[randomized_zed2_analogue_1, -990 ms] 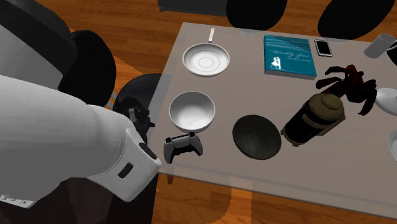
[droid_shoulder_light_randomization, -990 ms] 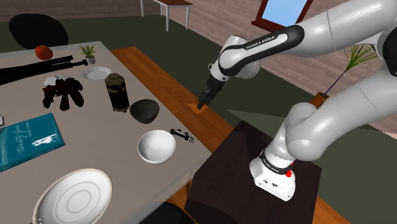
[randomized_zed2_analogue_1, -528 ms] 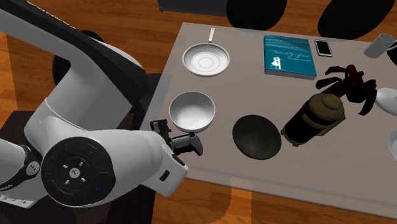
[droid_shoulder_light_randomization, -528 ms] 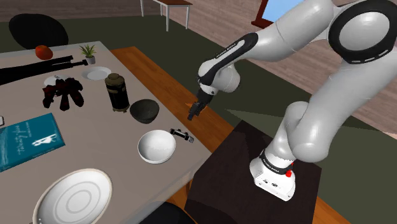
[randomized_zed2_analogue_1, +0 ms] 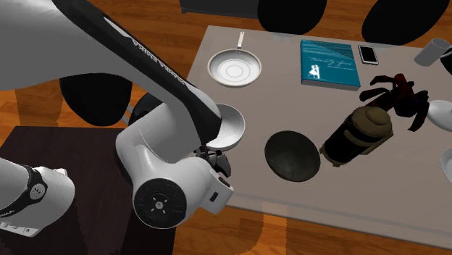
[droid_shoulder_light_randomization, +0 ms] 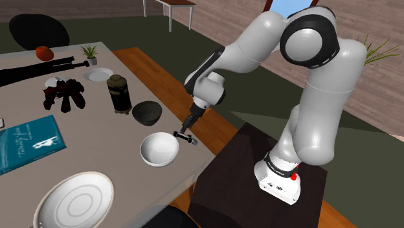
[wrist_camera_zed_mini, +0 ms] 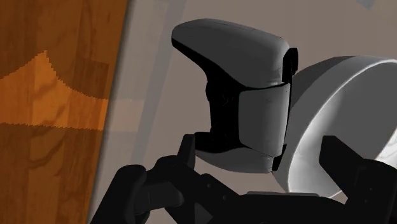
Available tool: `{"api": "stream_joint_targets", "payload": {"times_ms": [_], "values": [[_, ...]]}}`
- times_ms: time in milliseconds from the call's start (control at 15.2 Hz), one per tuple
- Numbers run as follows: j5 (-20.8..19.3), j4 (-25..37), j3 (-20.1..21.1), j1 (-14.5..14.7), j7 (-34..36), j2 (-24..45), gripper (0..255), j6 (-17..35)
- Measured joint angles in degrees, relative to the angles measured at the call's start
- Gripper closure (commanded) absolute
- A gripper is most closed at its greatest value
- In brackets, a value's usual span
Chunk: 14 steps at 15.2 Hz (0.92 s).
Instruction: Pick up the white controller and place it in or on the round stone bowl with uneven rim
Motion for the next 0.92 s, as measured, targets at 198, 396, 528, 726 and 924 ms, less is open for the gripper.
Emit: {"api": "stream_joint_targets", "payload": {"times_ms": [198, 396, 528, 726, 924], "values": [[3.64, 1.57, 1.32, -0.13, -2.73, 3.16, 0, 0.52], [6.19, 3.0, 2.29, -0.21, -4.55, 5.73, 0, 0.95], [6.76, 3.18, 2.56, -0.11, -4.8, 6.1, 0, 1.14], [7.01, 3.25, 2.67, -0.07, -4.92, 6.26, 0, 1.23], [7.03, 3.26, 2.68, -0.07, -4.93, 6.27, 255, 1.23]]}}
